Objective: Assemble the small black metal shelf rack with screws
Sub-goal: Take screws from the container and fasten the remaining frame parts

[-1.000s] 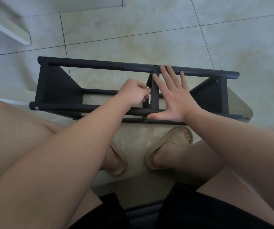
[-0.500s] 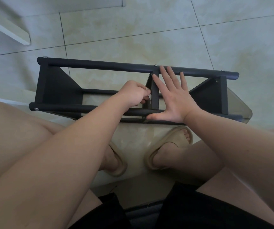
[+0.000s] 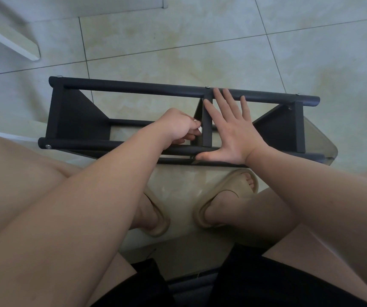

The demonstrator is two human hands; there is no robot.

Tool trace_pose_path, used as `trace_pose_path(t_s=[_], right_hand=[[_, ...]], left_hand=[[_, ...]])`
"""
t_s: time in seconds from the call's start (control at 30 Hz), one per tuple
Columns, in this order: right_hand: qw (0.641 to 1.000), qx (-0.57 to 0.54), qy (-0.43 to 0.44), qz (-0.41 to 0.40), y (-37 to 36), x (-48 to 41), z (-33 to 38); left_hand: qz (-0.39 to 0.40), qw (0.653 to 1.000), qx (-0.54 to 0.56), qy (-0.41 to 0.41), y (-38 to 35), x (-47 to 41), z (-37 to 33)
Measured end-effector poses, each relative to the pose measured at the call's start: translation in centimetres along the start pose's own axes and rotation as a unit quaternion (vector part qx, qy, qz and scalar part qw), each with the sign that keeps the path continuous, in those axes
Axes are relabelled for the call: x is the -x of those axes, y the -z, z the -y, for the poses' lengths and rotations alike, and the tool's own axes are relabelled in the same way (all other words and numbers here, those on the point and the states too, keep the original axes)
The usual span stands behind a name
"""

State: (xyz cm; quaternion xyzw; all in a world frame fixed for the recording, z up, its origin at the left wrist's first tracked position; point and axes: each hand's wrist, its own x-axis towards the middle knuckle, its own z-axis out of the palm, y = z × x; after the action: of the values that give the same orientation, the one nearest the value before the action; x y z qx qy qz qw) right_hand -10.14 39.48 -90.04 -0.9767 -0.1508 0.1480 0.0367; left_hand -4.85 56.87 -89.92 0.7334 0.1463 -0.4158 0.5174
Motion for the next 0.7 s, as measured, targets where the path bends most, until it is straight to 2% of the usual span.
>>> trace_pose_path(t_s=[0.43, 0.7], right_hand=[[1.0, 0.001, 0.0, -0.003, -0.03, 0.02, -0.02], [1.0, -0.005, 0.002, -0.006, -0.11, 0.07, -0.07]], left_hand=[[0.038, 0.999, -0.024, 0.03, 0.22, 0.4, -0.44], [0.049, 0.998, -0.05, -0.008, 0.71, 0.06, 0.11]])
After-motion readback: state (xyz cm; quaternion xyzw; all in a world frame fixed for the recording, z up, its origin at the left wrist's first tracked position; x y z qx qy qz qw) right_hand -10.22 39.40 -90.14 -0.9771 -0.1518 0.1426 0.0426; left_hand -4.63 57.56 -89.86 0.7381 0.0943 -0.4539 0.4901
